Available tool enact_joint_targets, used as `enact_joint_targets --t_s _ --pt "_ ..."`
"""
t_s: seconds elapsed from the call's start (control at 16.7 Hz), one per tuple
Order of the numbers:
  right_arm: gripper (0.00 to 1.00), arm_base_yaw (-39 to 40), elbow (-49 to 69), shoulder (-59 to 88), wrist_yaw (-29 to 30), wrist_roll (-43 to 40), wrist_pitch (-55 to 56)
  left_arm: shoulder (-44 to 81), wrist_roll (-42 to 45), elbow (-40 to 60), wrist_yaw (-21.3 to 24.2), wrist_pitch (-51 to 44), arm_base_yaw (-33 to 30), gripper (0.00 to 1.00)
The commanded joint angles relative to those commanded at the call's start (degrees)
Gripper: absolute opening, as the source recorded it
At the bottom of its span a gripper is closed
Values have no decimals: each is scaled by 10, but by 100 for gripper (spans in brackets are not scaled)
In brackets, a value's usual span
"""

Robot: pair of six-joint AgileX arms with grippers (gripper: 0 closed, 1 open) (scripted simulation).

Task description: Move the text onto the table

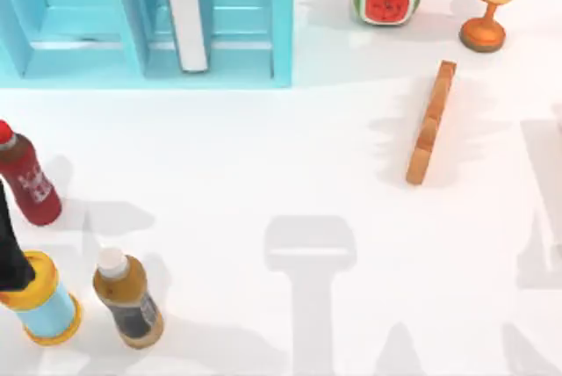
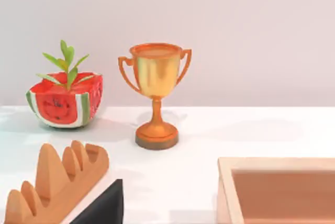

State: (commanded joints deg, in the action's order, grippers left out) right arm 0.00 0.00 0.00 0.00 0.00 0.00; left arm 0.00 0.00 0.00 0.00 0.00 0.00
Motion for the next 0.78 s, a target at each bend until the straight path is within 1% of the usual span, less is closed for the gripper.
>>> enact_joint_targets --t_s 0.18,0.36,0.54,0.78 --pt "100 0 0 0 0 0 0 6 0 4 -2 4 -2 100" --pt "100 0 0 0 0 0 0 60 -4 36 -16 42 -16 100" --pt "100 0 0 0 0 0 0 169 -10 91 -40 106 -45 100" --pt "100 0 0 0 0 0 0 391 -19 183 -79 212 -95 100"
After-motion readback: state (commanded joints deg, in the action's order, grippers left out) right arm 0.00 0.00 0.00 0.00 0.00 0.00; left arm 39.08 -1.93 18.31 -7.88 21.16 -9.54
